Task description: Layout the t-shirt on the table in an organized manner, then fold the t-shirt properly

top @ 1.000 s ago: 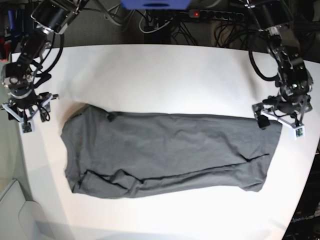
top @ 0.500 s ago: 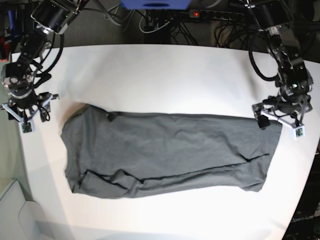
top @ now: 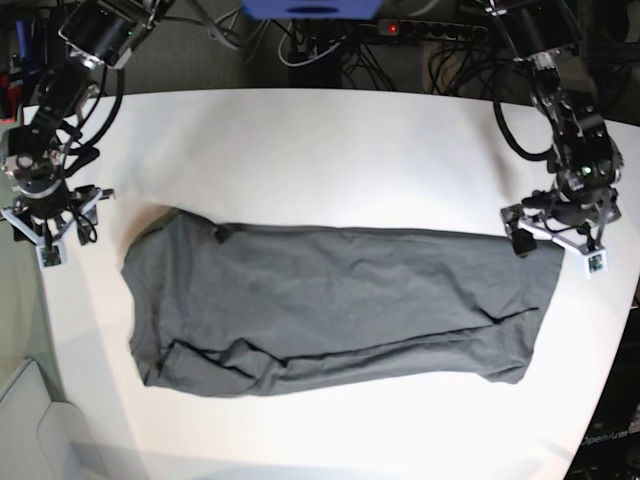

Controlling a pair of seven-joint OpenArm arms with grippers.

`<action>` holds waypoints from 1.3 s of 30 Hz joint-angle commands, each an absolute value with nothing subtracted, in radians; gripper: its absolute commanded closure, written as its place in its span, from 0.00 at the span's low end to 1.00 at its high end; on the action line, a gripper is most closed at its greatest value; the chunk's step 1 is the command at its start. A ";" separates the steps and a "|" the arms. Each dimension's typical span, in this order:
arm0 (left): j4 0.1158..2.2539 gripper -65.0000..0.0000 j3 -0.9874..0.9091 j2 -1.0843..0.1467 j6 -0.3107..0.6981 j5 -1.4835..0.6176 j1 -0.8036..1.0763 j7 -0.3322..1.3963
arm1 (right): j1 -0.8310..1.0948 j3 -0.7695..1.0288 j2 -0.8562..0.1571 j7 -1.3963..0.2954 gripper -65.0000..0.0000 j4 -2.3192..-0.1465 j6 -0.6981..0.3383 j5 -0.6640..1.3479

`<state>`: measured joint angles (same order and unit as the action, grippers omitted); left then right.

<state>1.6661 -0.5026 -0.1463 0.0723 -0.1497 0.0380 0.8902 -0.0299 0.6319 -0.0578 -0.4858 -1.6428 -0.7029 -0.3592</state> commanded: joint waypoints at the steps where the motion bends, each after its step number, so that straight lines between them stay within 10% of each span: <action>1: 1.682 0.00 -0.506 -0.157 0.071 -0.153 0.025 0.872 | -0.042 0.633 -0.071 -0.463 0.42 -1.658 -0.698 -0.348; 39: 1.673 0.00 -0.501 -0.156 0.071 -0.153 0.048 0.809 | -0.042 0.631 -0.071 -0.463 0.42 -1.662 -0.698 -0.349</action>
